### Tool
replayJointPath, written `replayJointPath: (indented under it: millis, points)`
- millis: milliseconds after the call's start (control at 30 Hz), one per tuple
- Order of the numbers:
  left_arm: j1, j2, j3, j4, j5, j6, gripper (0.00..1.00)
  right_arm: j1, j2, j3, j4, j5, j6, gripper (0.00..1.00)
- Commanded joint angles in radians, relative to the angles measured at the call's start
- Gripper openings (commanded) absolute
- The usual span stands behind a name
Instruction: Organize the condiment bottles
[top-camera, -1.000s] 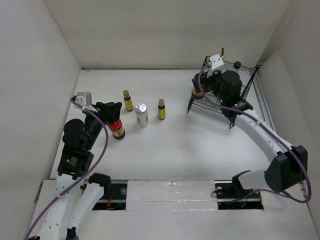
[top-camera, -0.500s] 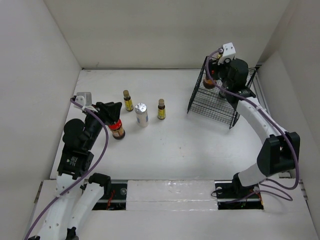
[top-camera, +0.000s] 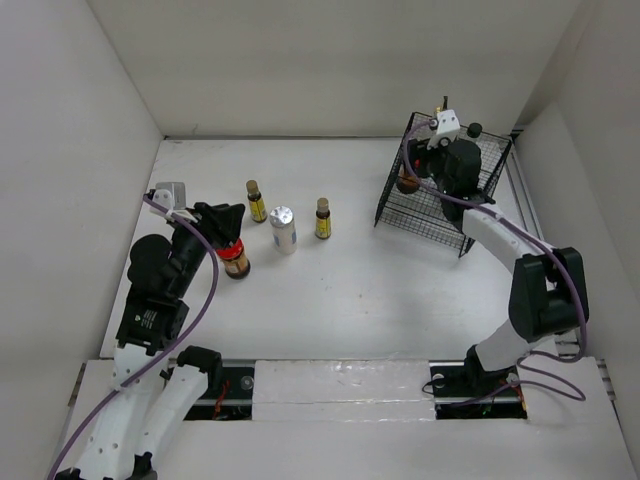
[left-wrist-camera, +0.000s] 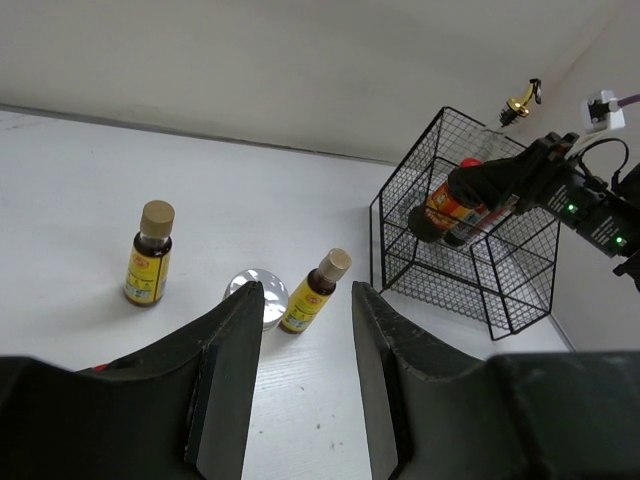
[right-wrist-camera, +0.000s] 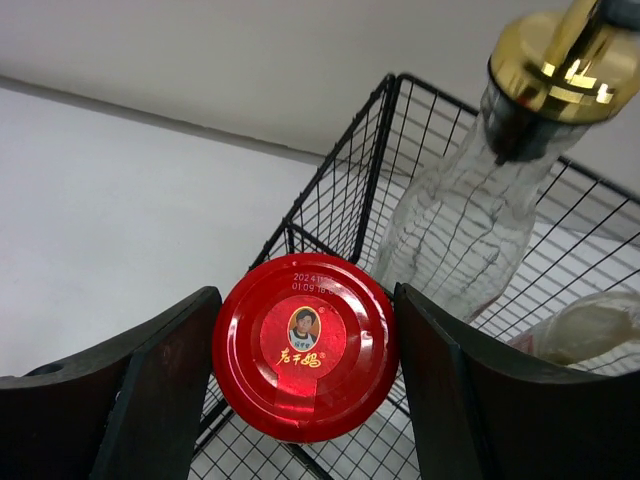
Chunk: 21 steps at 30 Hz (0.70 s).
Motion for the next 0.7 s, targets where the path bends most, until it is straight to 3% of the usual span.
replayJointPath:
  millis: [0, 200, 300, 467, 667]
  points:
    - [-0.003, 0.003, 0.008, 0.03, 0.0, -0.005, 0.36, -0.003, -0.013, -0.012, 0.267, -0.011, 0.05, 0.43]
    - [-0.003, 0.003, 0.008, 0.03, -0.009, -0.005, 0.36, -0.003, 0.05, -0.062, 0.336, -0.011, 0.086, 0.45]
    - [-0.003, 0.003, 0.008, 0.03, -0.009, -0.005, 0.36, -0.003, 0.069, -0.074, 0.345, -0.011, 0.096, 0.54]
    - [-0.003, 0.003, 0.008, 0.03, -0.009, -0.005, 0.36, -0.012, 0.06, -0.065, 0.322, 0.0, 0.105, 0.77]
    - [-0.003, 0.003, 0.008, 0.03, -0.009, -0.005, 0.36, -0.013, 0.015, 0.018, 0.214, 0.0, 0.073, 0.86]
